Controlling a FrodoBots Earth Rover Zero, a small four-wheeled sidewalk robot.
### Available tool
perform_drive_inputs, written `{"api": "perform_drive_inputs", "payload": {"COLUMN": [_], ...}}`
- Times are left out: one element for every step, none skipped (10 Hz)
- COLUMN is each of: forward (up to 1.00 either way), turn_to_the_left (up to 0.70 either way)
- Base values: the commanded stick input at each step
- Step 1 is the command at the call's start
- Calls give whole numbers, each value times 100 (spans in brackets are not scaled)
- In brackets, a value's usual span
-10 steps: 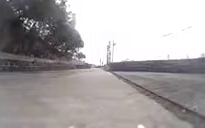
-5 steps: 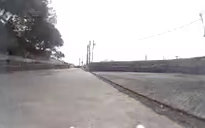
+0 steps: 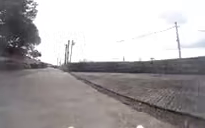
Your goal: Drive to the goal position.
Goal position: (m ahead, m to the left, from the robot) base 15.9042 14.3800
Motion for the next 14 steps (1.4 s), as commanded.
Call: {"api": "perform_drive_inputs", "payload": {"forward": [0,0,0,0,0,0,0,0,0,0,0,0,0,0], "turn_to_the_left": [-45,-45,-45,-45,-45,-45,-45,-45,-45,-45,-45,-45,-45,-45]}}
